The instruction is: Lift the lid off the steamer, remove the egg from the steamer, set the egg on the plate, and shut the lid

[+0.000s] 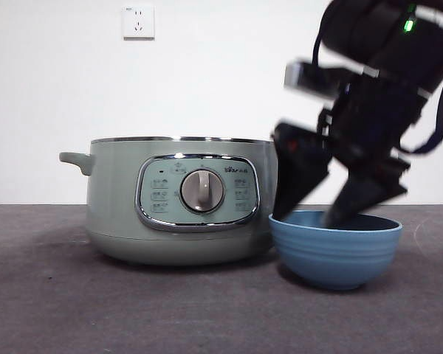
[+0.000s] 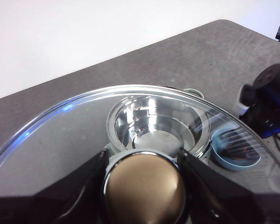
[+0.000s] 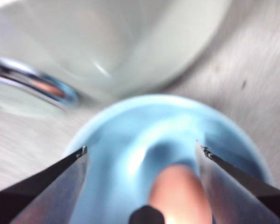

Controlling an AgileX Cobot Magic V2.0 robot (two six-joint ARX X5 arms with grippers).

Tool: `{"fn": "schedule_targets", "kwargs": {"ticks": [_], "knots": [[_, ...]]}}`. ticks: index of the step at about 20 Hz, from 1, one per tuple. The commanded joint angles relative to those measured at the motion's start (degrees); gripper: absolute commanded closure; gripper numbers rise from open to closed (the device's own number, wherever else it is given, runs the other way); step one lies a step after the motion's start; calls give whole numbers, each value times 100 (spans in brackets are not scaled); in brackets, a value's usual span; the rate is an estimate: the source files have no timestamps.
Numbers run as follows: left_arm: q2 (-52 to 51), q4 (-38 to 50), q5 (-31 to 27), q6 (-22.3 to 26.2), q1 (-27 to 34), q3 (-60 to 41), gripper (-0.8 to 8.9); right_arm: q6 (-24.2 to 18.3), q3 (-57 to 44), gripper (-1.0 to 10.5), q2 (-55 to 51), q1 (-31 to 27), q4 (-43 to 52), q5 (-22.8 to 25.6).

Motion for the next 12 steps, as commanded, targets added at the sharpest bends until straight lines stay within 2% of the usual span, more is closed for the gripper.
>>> {"fn": "schedule_targets", "kwargs": {"ticks": [1,9,12], "knots": [[-11,310,7,26,-7,105,822,55,-66,559,-516,11,-50,-11],[774,1110,605,70,-20,87,822,280,-63,559,-3211,9,-673,35],[1244,1744,903,66,-24,-87,822,437,-63,559,-4089,9,-811,37]]}}
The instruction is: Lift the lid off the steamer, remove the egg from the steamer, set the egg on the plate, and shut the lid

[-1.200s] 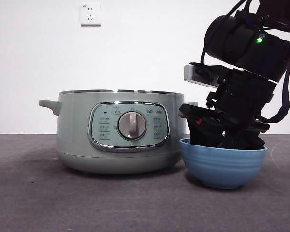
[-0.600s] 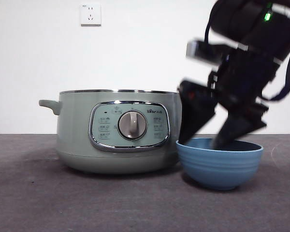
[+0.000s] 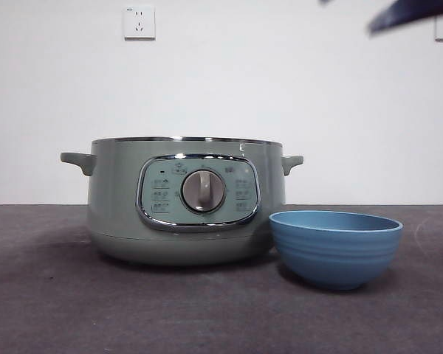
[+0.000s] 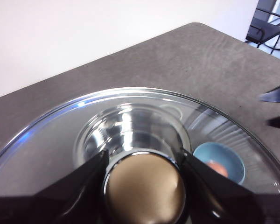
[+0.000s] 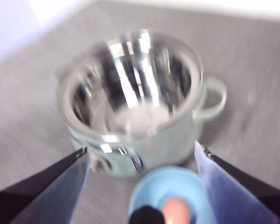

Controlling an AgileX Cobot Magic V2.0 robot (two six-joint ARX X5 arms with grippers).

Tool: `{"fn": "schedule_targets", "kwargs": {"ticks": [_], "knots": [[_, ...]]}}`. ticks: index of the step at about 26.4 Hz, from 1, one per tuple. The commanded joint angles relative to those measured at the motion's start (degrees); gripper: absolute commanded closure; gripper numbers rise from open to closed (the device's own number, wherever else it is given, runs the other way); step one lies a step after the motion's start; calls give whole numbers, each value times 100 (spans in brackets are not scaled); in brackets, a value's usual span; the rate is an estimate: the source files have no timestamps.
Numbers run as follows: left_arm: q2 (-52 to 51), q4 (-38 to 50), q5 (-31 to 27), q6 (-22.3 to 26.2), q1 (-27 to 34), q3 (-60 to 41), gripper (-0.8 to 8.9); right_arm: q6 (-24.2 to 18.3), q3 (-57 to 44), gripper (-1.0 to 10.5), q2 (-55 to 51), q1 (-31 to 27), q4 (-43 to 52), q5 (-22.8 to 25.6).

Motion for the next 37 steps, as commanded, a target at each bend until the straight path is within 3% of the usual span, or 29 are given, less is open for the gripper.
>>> {"fn": "schedule_targets", "kwargs": {"ticks": [1,6,16,37], "knots": [[234,824,129,57,-15,-138,822,234,-66,559,-542,9,-83,24],[1021,1867,391,63,-39,-634,822,422,-66,559,-1270,9,-358,37],[2459,3161,393,168,-42,-704,822,501,-66,560,-1478,9,-695,31],[3812,4183,380,319,-39,-704,822,501,-66,561,-1478,9,-704,35]]}}
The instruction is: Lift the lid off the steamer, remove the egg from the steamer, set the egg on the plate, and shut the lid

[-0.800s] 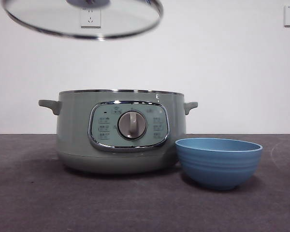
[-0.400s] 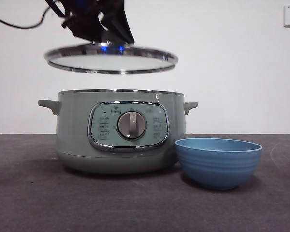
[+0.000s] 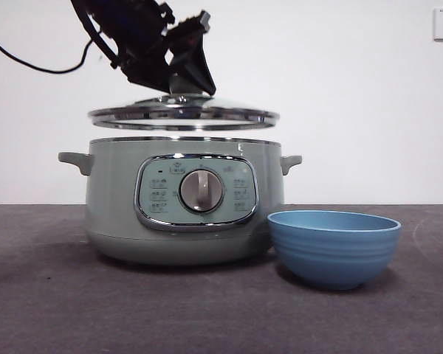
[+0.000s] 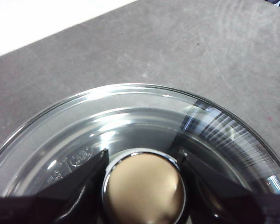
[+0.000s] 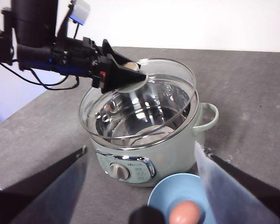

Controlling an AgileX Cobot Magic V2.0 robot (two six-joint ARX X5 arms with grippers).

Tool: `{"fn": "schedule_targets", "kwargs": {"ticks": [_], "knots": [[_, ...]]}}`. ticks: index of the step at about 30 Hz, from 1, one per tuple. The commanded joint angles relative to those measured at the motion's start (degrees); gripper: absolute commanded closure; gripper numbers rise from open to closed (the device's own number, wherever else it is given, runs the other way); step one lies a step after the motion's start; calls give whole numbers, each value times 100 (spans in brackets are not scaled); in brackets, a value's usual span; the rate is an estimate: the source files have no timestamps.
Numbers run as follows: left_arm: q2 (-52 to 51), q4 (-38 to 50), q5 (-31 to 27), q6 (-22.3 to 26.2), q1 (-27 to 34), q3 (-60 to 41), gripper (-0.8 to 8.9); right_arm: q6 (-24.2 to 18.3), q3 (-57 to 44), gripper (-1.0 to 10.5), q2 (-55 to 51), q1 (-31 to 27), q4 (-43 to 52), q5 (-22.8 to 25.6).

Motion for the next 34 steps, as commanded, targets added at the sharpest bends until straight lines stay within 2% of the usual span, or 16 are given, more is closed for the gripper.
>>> {"fn": "schedule_targets", "kwargs": {"ticks": [1,17,29,32,34], "knots": [[63,273,42,72,-15,31,822,39,-63,561,-15,9,20,13],[343,264,39,57,-24,31,822,42,-63,563,-15,9,11,11],[435,-136,-103,44,-22,31,821,39,-63,564,-15,9,-13,9],[435,-319,-103,44,-22,31,792,39,-63,564,-13,9,-13,4],[433,-334,-103,42,-22,31,638,39,-63,564,-13,9,-15,-7]]}}
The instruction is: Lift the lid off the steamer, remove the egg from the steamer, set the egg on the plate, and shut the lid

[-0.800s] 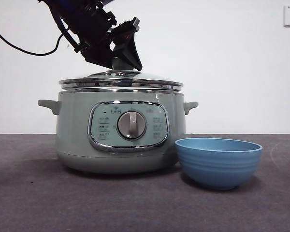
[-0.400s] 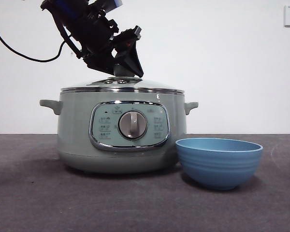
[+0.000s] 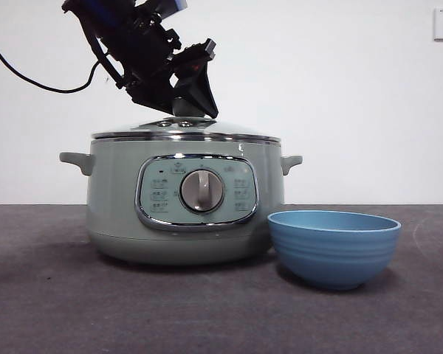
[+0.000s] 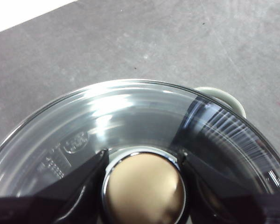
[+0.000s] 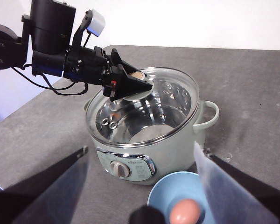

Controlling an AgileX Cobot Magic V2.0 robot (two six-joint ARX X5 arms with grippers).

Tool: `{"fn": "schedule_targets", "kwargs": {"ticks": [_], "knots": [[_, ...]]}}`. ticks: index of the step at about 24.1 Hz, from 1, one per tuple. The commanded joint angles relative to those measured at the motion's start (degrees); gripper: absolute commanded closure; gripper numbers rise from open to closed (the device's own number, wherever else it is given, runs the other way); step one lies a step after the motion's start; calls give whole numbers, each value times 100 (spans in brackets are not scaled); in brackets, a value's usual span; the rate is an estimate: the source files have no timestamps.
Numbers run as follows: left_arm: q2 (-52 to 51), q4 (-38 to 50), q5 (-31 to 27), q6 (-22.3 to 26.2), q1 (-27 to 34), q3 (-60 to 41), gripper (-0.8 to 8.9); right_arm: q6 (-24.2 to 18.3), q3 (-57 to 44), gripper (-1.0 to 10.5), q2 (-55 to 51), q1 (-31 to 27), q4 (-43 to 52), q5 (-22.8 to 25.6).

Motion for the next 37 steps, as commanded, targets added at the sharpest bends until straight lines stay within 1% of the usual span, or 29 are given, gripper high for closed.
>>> {"fn": "schedule_targets", "kwargs": {"ticks": [1,2,3,4,12,16,20,24,28,33,35,37], "knots": [[79,-138,-39,11,-17,-48,545,37,-63,564,-13,9,20,-4],[76,-138,-39,11,-11,-48,434,37,-63,564,-13,9,11,-7],[74,-140,-39,11,-2,-48,343,37,-63,564,-13,9,-4,-7],[72,-144,-42,11,7,-46,306,37,-63,564,-13,9,-26,-7],[-186,-221,-39,-9,24,-31,306,35,-63,564,-13,9,-289,-7],[-654,-323,-42,-9,24,-22,306,35,-63,564,-13,9,-295,-9],[-1338,-590,-39,-9,24,-22,306,33,-63,564,-13,9,-337,-11],[-2142,-1298,-24,-11,17,-22,312,33,-63,564,-13,9,-529,-50],[-2990,-2361,7,-136,11,-22,312,13,-63,564,-13,9,-883,-85],[-3814,-3635,365,-330,7,-22,316,15,-63,569,-7,9,-1307,-525],[-4013,-4019,437,-332,7,-22,324,17,-63,569,-7,9,-1451,-702],[-4186,-4413,437,-332,7,-22,392,22,-63,569,-2,9,-1637,-870]]}}
